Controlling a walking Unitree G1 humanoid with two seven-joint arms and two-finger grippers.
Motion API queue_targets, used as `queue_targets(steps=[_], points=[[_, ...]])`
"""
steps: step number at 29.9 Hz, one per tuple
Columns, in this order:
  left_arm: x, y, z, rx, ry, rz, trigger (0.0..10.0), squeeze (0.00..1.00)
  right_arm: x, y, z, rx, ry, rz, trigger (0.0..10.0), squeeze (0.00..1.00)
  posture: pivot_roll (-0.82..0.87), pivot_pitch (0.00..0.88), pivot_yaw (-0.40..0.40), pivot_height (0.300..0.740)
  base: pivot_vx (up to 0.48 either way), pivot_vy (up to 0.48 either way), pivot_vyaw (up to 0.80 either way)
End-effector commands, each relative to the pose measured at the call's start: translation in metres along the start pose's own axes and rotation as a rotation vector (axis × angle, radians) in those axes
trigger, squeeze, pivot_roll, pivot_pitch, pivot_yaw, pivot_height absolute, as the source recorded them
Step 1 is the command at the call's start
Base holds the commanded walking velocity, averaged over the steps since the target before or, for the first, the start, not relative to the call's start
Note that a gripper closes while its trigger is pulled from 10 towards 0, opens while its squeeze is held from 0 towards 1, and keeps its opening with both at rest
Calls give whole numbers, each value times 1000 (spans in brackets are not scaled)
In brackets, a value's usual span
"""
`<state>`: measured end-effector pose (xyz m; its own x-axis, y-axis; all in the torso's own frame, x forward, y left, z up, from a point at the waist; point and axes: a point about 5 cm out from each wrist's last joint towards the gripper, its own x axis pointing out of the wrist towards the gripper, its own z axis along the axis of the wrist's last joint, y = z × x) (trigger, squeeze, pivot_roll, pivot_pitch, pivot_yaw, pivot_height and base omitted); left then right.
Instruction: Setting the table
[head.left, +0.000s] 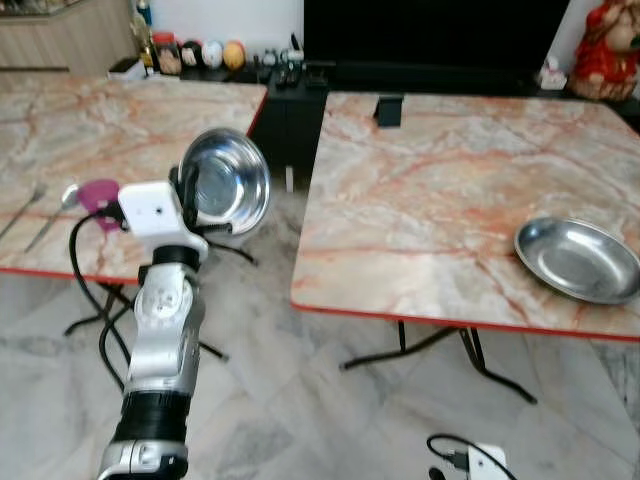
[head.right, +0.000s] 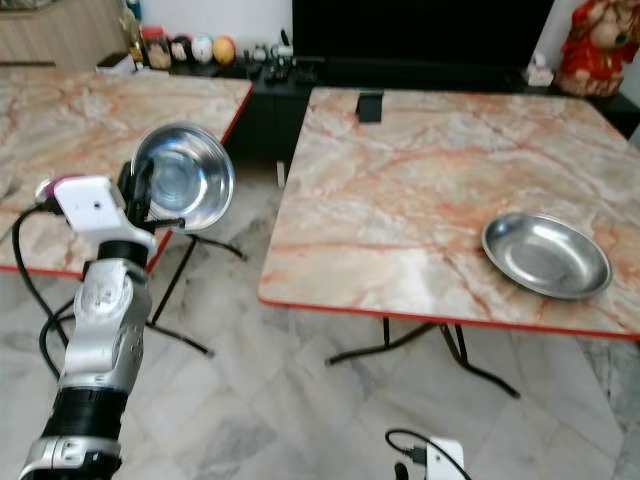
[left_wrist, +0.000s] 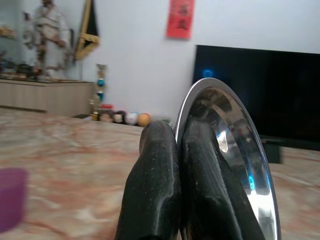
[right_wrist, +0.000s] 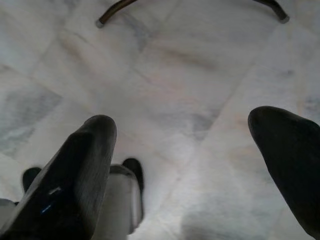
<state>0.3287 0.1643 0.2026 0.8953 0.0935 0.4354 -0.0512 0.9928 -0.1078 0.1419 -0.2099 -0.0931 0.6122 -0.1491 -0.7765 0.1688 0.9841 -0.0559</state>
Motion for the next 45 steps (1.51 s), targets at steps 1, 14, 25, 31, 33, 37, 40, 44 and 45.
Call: queue_targets(steps=[1, 14, 25, 31, 33, 37, 40, 44, 45], points=[[4, -3, 11, 4, -41, -17, 10000, 0, 2, 5, 4, -6, -2, 8, 10000, 0, -21, 0, -14, 740, 0, -277, 0], [-11, -10, -7, 74, 10, -89, 10000, 0, 4, 2, 9, 26, -8, -25, 10000, 0, -33, 0, -22, 740, 0, -277, 0], [-23, 1, -11, 133, 18, -99, 10000, 0, 5, 4, 13, 24, -12, -18, 10000, 0, -30, 0, -31, 740, 0, -275, 0], [-23, -1, -11, 140, 13, -115, 10000, 0, 5, 5, 13, 28, -17, -18, 10000, 0, -32, 0, -29, 740, 0, -275, 0], [-22, -2, -11, 140, 11, -116, 10000, 0, 5, 5, 12, 30, -18, -18, 10000, 0, -31, 0, -28, 740, 0, -274, 0], [-21, -2, -10, 142, 9, -119, 10000, 0, 5, 6, 12, 33, -18, -19, 10000, 0, -32, 0, -25, 740, 0, -277, 0], [-21, -2, -10, 143, 9, -122, 10000, 0, 4, 5, 12, 34, -18, -21, 10000, 0, -32, 0, -25, 740, 0, -277, 0], [-19, -4, -9, 140, 6, -120, 10000, 0, 4, 4, 11, 29, -15, -24, 10000, 0, -32, 0, -25, 740, 0, -276, 0], [-19, -4, -9, 139, 5, -120, 10000, 0, 4, 4, 11, 29, -15, -24, 10000, 0, -32, 0, -25, 740, 0, -274, 0]])
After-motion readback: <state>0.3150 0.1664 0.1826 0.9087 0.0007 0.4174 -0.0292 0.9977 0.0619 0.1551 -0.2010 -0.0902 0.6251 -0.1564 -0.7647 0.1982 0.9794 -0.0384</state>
